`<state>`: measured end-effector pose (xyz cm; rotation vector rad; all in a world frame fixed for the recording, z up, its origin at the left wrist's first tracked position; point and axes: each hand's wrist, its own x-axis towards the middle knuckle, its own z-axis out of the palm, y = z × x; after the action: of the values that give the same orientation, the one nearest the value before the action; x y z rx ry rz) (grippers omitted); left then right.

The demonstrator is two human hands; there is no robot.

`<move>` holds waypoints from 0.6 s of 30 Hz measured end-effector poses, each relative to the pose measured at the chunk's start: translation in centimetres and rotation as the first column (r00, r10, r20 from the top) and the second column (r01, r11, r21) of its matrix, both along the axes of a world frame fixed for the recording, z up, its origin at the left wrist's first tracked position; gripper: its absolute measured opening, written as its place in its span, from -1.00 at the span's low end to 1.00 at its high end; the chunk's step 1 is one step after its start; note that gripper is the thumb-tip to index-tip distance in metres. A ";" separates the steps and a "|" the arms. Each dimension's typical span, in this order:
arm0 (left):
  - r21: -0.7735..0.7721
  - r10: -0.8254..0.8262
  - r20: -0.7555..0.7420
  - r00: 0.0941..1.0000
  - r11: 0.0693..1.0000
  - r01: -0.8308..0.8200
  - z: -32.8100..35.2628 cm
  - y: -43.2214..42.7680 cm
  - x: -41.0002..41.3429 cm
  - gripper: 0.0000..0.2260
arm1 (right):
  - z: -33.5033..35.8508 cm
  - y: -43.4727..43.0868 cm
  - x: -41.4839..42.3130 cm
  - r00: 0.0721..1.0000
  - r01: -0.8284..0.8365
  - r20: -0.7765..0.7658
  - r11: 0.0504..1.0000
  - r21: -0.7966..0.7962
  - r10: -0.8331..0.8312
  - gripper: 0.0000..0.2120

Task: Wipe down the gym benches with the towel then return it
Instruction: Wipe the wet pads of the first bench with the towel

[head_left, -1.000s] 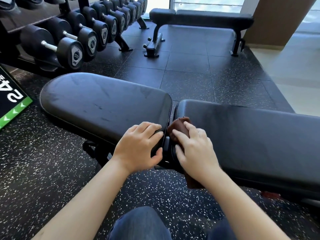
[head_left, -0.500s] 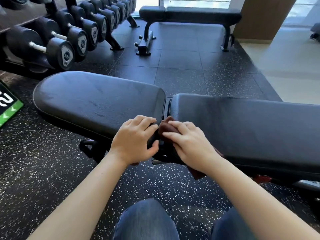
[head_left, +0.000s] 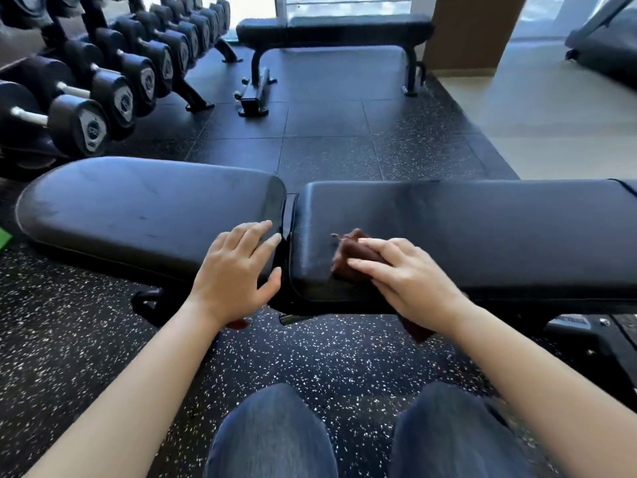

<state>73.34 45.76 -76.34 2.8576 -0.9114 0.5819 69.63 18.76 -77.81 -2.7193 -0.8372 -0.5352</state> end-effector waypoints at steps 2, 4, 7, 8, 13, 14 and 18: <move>-0.045 -0.050 0.007 0.999 0.998 0.050 0.1 -2.5 -0.5 -0.57 | -0.1 -2.7 -0.7 0.998 0.063 0.007 0.998 0.002 -0.063 -0.67; -0.069 -0.173 0.022 0.985 0.982 0.174 0.2 -6.9 -1.2 -0.58 | 0.0 -5.2 -1.5 0.994 0.111 0.023 0.994 -0.002 -0.111 -0.67; -0.080 -0.330 0.031 0.943 0.940 0.332 0.5 -14.0 -2.5 -0.58 | -0.1 -8.3 -2.7 0.980 0.192 0.040 0.981 0.019 -0.193 -0.67; -0.080 -0.365 0.030 0.930 0.927 0.367 0.5 -16.0 -2.9 -0.57 | -0.1 -9.4 -3.1 0.972 0.228 0.041 0.973 0.034 -0.230 -0.68; -0.079 -0.458 -0.007 0.889 0.887 0.456 0.2 -24.0 -4.0 -0.61 | -0.5 -16.1 -5.4 0.898 0.436 0.024 0.896 0.083 -0.440 -0.69; -0.089 -0.463 -0.015 0.886 0.883 0.460 0.1 -25.4 -4.1 -0.60 | -0.6 -17.6 -5.8 0.876 0.479 0.023 0.873 0.093 -0.483 -0.68; -0.077 -0.499 -0.041 0.866 0.866 0.495 -0.2 -30.8 -4.5 -0.55 | -0.8 -23.2 -7.1 0.777 0.620 0.030 0.772 0.138 -0.629 -0.68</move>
<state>68.80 14.93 -76.57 2.4118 -1.5138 0.4483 62.52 -4.46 -78.61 -2.8313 0.1360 -0.7844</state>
